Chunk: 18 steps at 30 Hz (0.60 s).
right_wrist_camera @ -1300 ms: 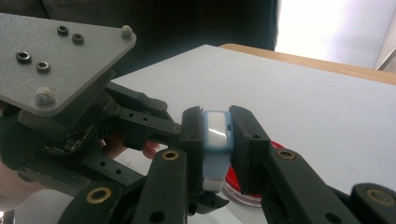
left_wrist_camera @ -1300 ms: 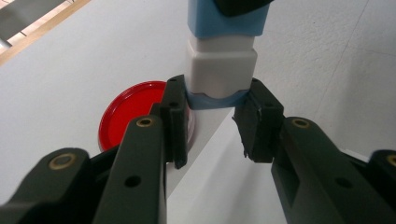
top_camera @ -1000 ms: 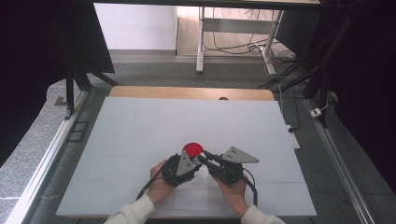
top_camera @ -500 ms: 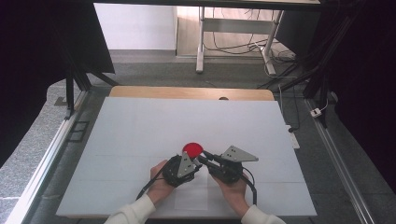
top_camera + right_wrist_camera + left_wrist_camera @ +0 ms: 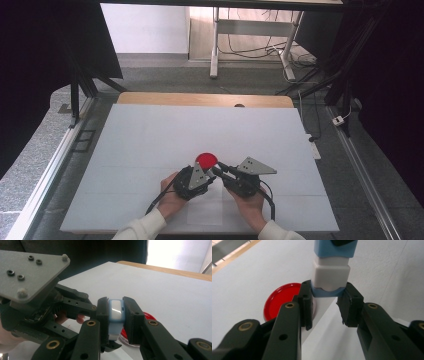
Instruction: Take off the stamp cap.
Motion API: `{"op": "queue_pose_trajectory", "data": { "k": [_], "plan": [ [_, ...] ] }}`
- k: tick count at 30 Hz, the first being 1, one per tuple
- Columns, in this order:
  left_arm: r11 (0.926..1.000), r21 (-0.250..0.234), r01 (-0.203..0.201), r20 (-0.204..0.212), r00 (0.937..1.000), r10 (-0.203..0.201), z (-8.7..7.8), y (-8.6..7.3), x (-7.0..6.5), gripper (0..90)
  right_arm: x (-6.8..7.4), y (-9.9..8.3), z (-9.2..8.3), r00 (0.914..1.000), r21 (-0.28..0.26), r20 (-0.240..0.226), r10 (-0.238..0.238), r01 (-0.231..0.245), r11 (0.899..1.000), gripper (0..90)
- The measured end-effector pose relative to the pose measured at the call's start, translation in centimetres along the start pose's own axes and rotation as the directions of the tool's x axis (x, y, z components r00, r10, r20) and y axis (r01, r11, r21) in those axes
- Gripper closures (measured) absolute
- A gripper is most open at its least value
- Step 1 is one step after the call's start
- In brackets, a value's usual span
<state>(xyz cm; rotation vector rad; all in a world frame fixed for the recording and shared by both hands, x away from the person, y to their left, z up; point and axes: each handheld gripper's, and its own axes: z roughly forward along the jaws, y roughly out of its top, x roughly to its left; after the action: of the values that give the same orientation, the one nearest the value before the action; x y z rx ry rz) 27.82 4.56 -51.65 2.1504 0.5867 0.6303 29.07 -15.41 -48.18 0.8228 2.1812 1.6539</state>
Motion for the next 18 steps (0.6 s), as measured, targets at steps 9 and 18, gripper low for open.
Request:
{"op": "queue_pose_trajectory", "data": {
  "k": [9, 18],
  "plan": [
    [0.9997, 0.015, -0.019, -0.005, 0.9998, 0.019, 0.1, 0.04, -0.11, 65.9, -0.07, -0.03, 0.08, 1.0, 0.009, -0.002, -0.001, 0.001, 1.0, 74.9],
    [0.9992, -0.001, 0.039, 0.003, 0.9992, -0.039, 0.08, -0.14, 0.15, 65.8, 0.04, -0.08, 0.02, 1.0, 0.0, 0.004, 0.001, -0.001, 1.0, 75.0]
  ]
}}
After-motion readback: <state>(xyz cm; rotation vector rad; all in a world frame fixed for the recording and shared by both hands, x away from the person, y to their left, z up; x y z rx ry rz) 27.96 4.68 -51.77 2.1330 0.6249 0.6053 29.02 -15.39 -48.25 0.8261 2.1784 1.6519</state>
